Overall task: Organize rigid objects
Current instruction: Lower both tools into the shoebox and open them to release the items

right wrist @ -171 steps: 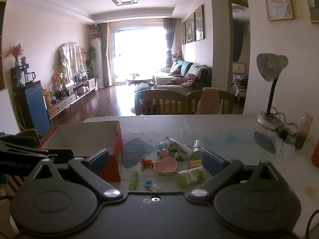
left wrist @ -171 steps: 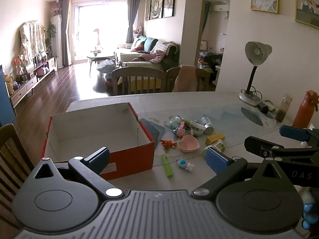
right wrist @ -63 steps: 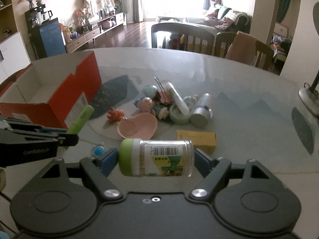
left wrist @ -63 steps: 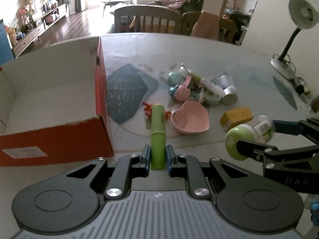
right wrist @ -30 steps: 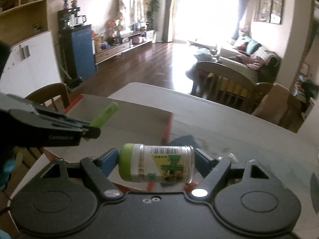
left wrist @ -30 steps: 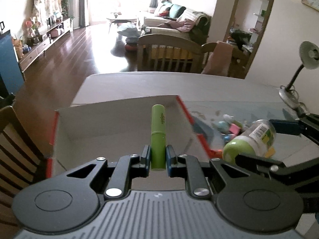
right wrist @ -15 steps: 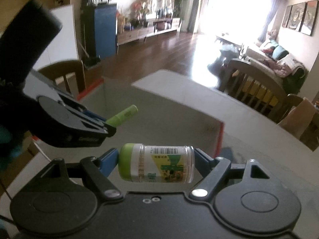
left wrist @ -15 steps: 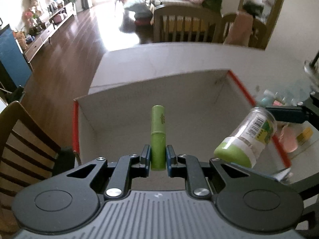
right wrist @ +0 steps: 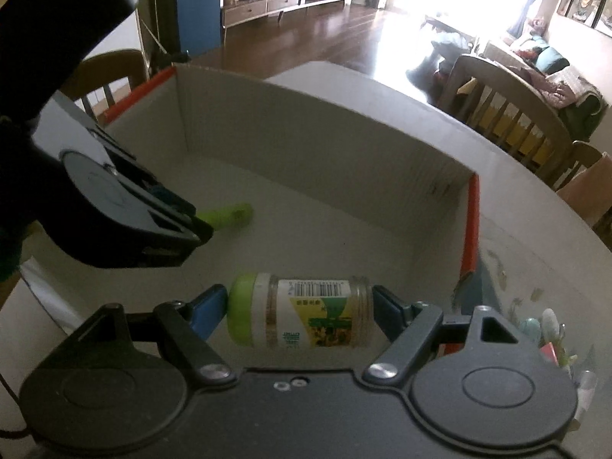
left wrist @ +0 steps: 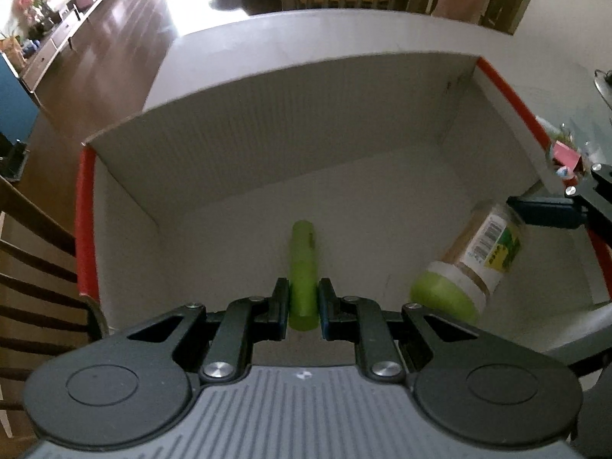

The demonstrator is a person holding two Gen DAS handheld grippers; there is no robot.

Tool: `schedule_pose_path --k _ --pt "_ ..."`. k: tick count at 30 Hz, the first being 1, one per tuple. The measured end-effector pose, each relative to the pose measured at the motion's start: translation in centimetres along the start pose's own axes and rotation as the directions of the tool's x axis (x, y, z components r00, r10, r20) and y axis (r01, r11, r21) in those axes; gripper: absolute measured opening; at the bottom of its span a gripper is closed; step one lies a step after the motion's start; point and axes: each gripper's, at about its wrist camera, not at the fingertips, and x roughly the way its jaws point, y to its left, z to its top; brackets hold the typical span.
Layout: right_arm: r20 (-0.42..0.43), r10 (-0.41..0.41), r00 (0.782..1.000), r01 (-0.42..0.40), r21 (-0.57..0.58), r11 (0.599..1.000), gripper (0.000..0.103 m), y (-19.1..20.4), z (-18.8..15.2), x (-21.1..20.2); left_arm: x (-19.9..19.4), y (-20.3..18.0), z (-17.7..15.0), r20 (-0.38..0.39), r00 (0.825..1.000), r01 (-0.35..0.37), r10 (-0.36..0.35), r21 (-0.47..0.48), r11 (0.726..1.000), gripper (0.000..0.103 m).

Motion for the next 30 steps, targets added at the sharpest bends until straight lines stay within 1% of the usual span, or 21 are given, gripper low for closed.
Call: schedule_pose_path --k 4,6,7,13,16,20,26,30 --pt "-0.041 -0.002 0.999 0.002 0.009 1.0 0.081 0.0 0.2 1.0 0.5 0.0 -0.6 -0.026 1.0 0.0 0.001 0.004 1.0 0.015" --pt "-0.045 -0.012 0.999 0.012 -0.004 1.0 0.082 0.3 0.1 1.1 0.7 0.0 -0.9 -0.042 0.999 -0.005 0.005 0.006 1.0 0.015" --pt "-0.045 -0.011 0.999 0.01 -0.005 1.0 0.08 0.5 0.1 1.1 0.7 -0.1 -1.0 -0.049 0.999 -0.008 0.009 0.007 1.0 0.015" --pt "-0.024 -0.006 1.0 0.006 0.017 1.0 0.079 0.4 0.2 0.3 0.1 -0.3 -1.5 -0.048 0.999 -0.001 0.001 0.001 1.0 0.015" --pt "-0.005 -0.004 1.0 0.004 0.038 0.999 0.083 0.1 0.1 -0.7 -0.3 -0.1 -1.6 -0.047 0.999 0.0 0.0 -0.004 1.0 0.016" --pt "0.016 0.001 1.0 -0.002 0.061 0.998 0.084 -0.5 -0.5 -2.2 -1.2 -0.2 -2.1 -0.038 0.999 -0.017 0.018 0.016 1.0 0.016" --pt "0.062 0.01 0.998 -0.016 0.096 0.995 0.084 -0.6 -1.0 -4.9 -3.6 -0.2 -3.7 0.015 1.0 0.007 -0.007 -0.01 1.0 0.016" --pt "0.103 0.013 0.995 -0.026 0.124 0.992 0.085 -0.6 -1.5 -7.1 -6.3 -0.2 -5.5 0.079 0.997 0.018 -0.017 -0.017 1.0 0.016"
